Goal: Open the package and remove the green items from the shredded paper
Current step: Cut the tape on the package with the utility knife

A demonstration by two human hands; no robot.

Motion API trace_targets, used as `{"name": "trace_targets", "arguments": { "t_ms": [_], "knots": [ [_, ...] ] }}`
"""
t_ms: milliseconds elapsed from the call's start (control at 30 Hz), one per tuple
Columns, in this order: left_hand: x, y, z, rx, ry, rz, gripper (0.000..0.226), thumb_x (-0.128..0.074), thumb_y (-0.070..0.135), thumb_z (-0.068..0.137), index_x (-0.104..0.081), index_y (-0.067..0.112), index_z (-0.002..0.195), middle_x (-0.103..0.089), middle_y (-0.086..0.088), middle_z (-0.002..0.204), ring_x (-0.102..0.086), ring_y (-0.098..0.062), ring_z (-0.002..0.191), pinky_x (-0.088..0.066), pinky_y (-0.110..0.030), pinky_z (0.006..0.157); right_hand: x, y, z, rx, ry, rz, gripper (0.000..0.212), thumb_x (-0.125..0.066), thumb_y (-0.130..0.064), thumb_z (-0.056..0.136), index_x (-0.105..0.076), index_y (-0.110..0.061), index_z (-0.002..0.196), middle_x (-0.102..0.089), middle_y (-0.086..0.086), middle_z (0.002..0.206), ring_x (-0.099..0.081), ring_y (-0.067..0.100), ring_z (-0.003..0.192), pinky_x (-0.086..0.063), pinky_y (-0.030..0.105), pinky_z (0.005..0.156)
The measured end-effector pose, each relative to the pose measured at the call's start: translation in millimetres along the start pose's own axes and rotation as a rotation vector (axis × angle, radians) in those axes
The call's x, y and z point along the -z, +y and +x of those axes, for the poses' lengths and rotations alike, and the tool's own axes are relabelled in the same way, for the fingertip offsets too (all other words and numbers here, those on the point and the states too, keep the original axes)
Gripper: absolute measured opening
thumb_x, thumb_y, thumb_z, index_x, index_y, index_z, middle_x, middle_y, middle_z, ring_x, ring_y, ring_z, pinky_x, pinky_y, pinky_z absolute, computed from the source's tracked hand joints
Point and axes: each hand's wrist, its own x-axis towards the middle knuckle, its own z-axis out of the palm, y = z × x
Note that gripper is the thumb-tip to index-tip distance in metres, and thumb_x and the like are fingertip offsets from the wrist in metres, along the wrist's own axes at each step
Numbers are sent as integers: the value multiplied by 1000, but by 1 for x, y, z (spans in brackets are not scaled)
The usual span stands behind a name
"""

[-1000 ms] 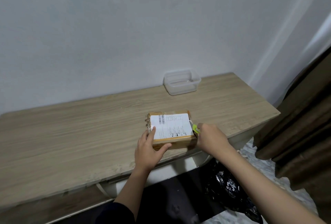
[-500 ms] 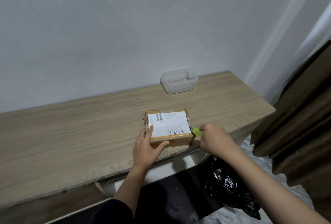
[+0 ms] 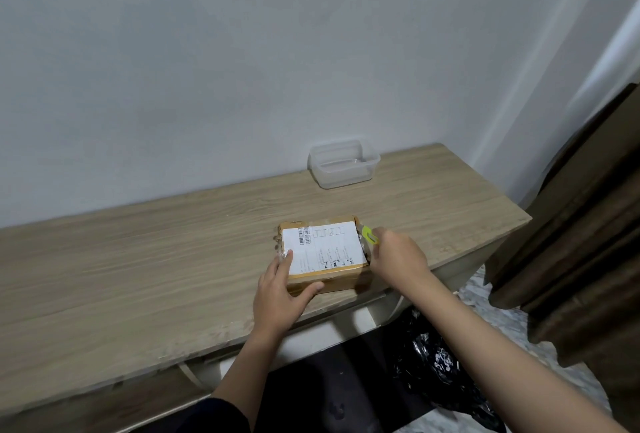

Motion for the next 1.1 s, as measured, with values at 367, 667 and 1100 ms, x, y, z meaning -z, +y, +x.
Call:
{"name": "trace_targets", "arguments": {
  "t_ms": [367,667,1100],
  "knots": [
    [-4,-3,2,-18,21,35,100,-48,82,59,-40,25,141,-43,-3,146,-38,-24,134,-36,-37,105,0,-5,7,23,-84,-64,21,-46,-13,84,-56,-6,101,-64,21,103,-61,38,98,-44,36,68],
    [-7,-4,1,-31,56,27,107,-37,93,57,-43,24,139,-49,-4,142,-44,-25,130,-39,-36,102,0,-5,2,31,-208,-184,22,-48,-3,77,-57,-8,97,-64,14,104,-61,34,97,-40,30,65],
    [7,-2,5,-53,-55,82,97,-50,82,62,-35,32,143,-39,1,149,-34,-19,137,-37,-38,106,23,10,0,-44,-251,-87,28,-55,-14,71,-67,-11,96,-70,12,93,-64,30,87,-52,29,69]
  ]
}}
